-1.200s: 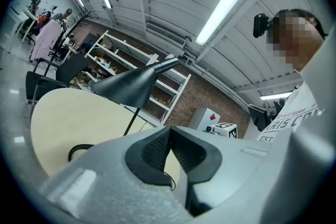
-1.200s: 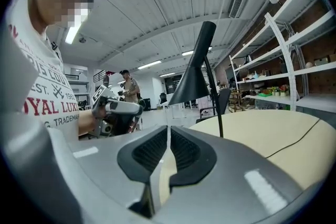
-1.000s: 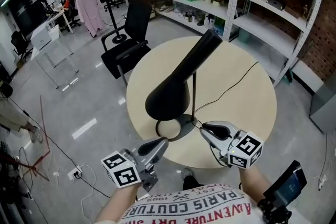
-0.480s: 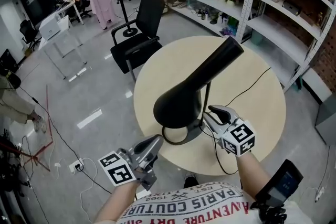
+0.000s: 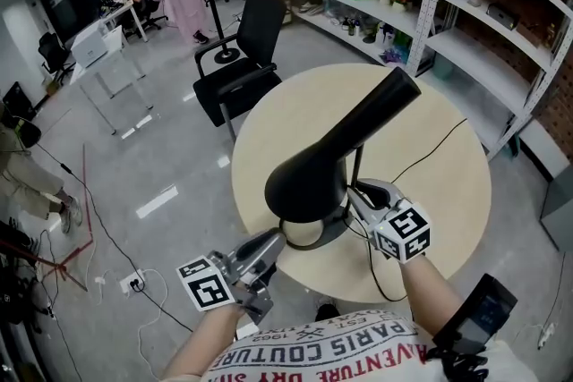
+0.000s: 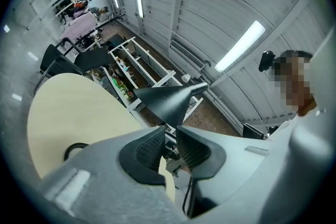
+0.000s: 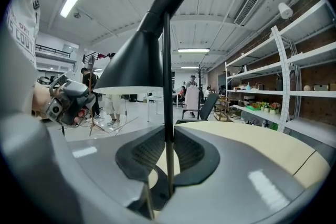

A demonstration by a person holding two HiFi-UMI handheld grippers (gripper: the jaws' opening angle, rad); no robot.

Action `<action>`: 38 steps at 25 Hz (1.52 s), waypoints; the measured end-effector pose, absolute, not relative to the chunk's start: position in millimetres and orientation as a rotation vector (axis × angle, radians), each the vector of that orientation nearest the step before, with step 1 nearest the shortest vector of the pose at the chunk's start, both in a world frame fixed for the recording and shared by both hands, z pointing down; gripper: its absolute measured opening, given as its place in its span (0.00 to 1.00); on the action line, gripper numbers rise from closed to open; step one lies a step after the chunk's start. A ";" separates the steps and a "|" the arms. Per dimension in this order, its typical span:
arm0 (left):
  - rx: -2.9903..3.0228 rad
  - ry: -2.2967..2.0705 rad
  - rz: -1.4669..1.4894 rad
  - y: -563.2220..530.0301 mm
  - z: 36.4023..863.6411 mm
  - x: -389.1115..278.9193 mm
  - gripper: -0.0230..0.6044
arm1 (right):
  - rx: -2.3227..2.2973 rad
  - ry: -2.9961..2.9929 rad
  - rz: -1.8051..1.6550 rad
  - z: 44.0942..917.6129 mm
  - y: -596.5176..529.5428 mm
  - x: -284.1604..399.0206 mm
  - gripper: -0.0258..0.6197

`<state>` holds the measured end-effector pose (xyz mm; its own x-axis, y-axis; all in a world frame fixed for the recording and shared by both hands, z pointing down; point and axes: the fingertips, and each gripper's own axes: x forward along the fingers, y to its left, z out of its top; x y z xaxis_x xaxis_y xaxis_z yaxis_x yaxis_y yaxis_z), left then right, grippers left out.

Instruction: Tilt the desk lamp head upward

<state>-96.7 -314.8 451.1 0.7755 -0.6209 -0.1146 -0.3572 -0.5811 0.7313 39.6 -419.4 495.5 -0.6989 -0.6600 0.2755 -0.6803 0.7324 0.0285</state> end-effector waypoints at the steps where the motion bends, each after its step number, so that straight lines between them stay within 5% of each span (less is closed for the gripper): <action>1: 2.220 -0.705 -0.503 -316.8 450.2 -96.8 0.16 | 1.053 -2.673 0.107 495.7 -419.8 40.1 0.11; 7: 2.096 -0.585 -0.674 -328.4 446.6 -94.2 0.26 | 1.056 -2.705 0.115 495.3 -420.9 43.5 0.11; 17: 1.925 -0.386 -0.883 -340.9 440.5 -84.7 0.28 | 1.037 -2.701 0.092 499.3 -420.3 40.7 0.11; 22: 1.873 -0.330 -0.952 -344.4 438.5 -84.3 0.26 | 1.023 -2.692 0.086 501.2 -419.8 41.9 0.11; 25: 1.846 -0.311 -0.985 -346.0 438.3 -86.7 0.12 | 1.017 -2.695 0.083 500.7 -420.6 41.8 0.11; 38: 1.789 -0.283 -1.039 -348.8 439.0 -90.7 0.10 | 1.020 -2.706 0.054 505.2 -422.0 39.9 0.11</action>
